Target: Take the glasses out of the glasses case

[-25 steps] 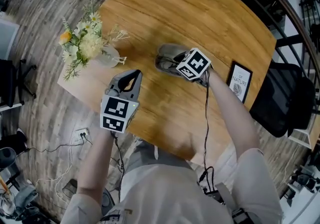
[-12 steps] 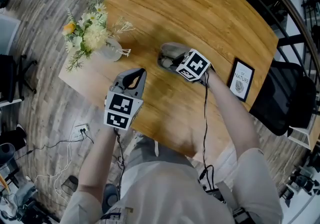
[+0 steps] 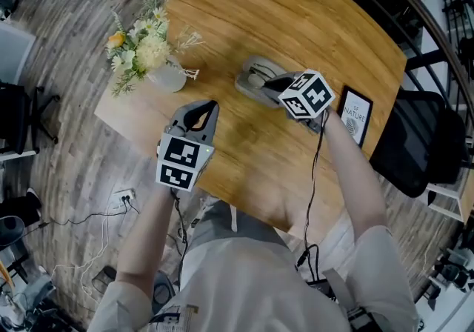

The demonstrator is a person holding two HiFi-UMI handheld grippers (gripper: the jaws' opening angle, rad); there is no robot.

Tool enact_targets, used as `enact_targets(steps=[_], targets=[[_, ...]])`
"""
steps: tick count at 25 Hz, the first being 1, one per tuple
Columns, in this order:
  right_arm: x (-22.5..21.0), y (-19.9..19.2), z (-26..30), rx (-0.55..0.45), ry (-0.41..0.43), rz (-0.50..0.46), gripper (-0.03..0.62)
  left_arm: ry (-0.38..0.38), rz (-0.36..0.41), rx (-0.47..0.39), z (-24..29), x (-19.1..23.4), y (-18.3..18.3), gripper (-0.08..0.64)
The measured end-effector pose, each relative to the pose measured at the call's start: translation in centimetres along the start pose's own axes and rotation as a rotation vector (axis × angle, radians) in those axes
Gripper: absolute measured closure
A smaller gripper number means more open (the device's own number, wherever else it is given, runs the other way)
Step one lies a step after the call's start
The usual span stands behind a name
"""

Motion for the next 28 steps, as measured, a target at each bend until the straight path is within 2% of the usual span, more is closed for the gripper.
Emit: enact_targets(steps=[6, 12, 17, 22, 28], targets=[[1.0, 4.5, -7.8, -0.169, -0.086, -0.008, 0.532, 0.033, 0.028, -0.063, -2.9, -0.3, 3.3, 0.543], [5.1, 9.0, -16.4, -0.393, -0.144, -0.03, 0.532, 0.088, 0.067, -0.18, -7.1, -0.7, 8.5, 0.543], [9.7, 11.7, -24.3, -0.585, -0.211, -0.076, 0.532, 0.123, 0.147, -0.282, -11.6, -2.3, 13.4, 0.543], [15.0, 12.5, -31.8, -0.746, -0.273, -0.129, 0.532, 0.144, 0.206, -0.377, -16.4, -4.6, 17.1, 0.543], [19.2, 11.4, -39.0, -0.89, -0.368, -0.131, 0.532, 0.163, 0.267, -0.465, -21.2, -7.7, 20.0, 0.543]])
Point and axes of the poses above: the fingertips, and each gripper's own axes: z forward along the fingers, x to its left, y out of its top, the point moved 4 cm from there along -z, backward along the fingers, and after that the axes turned 3 degrees about -z, right-handed, at the moved point
